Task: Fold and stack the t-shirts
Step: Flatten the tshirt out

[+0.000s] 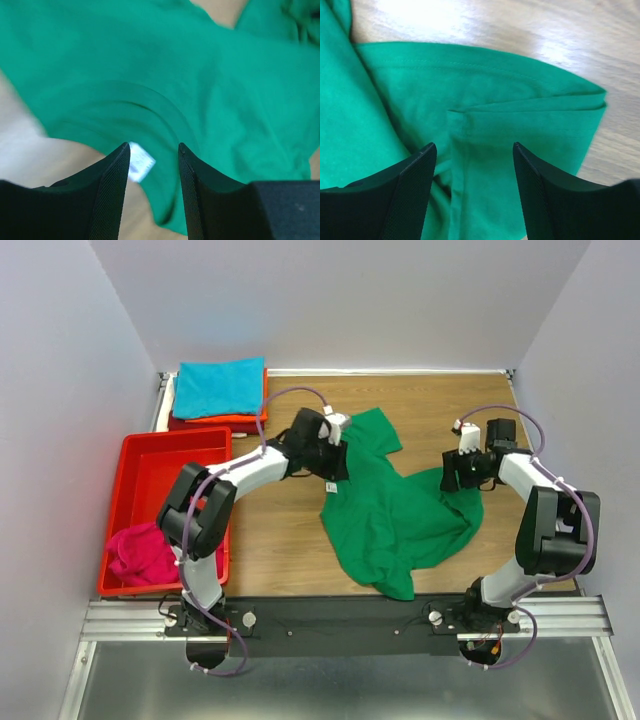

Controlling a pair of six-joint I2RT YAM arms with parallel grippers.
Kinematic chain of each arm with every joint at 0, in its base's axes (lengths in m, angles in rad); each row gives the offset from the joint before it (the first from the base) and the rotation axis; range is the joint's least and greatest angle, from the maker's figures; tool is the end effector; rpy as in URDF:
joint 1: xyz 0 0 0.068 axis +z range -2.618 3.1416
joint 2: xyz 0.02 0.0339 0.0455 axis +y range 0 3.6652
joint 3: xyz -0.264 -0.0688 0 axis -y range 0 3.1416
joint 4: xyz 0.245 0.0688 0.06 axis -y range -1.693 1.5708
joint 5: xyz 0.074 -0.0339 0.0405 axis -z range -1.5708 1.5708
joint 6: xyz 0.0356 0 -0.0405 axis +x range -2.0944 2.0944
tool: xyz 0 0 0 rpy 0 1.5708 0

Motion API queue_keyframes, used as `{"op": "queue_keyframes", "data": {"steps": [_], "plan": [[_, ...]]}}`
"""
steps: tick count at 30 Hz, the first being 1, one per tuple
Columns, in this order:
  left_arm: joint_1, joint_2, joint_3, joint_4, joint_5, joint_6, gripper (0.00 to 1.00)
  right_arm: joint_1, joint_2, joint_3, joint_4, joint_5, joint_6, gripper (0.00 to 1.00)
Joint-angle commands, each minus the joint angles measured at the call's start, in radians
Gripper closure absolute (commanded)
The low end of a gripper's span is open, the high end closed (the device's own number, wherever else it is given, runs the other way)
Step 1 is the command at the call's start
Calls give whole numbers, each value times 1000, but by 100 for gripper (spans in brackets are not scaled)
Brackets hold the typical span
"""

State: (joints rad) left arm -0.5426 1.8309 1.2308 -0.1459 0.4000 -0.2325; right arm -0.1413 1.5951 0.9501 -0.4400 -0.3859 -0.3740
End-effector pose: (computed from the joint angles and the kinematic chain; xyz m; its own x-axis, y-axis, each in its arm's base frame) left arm 0.3374 -0.2197 0.2073 -0.7316 0.1933 -0.6537 0.5672 0.7046 -0.4264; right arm 0.3070 -0.0301 0.1835 -0.7991 -0.2282 -0.5562 -0.3604 0.9224 0.1393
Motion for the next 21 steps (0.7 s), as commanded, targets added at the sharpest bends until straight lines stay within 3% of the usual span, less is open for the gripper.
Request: {"op": "queue_keyframes", "data": {"steps": [1, 8, 11, 13, 15, 21], "plan": [[-88, -9, -4, 51, 31, -4, 50, 46, 37, -7, -9, 16, 7, 32], [-114, 70, -79, 127, 39, -44, 51, 69, 121, 33, -6, 96, 17, 47], [-114, 76, -137, 140, 43, -57, 52, 68, 115, 35, 4, 146, 23, 65], [-114, 68, -186, 177, 43, -65, 52, 65, 68, 30, 29, 197, 40, 87], [-111, 58, -217, 184, 39, -70, 52, 42, -10, 13, 47, 249, 55, 99], [-56, -54, -405, 272, 26, -140, 53, -113, -243, -66, 61, 347, 6, 99]]}}
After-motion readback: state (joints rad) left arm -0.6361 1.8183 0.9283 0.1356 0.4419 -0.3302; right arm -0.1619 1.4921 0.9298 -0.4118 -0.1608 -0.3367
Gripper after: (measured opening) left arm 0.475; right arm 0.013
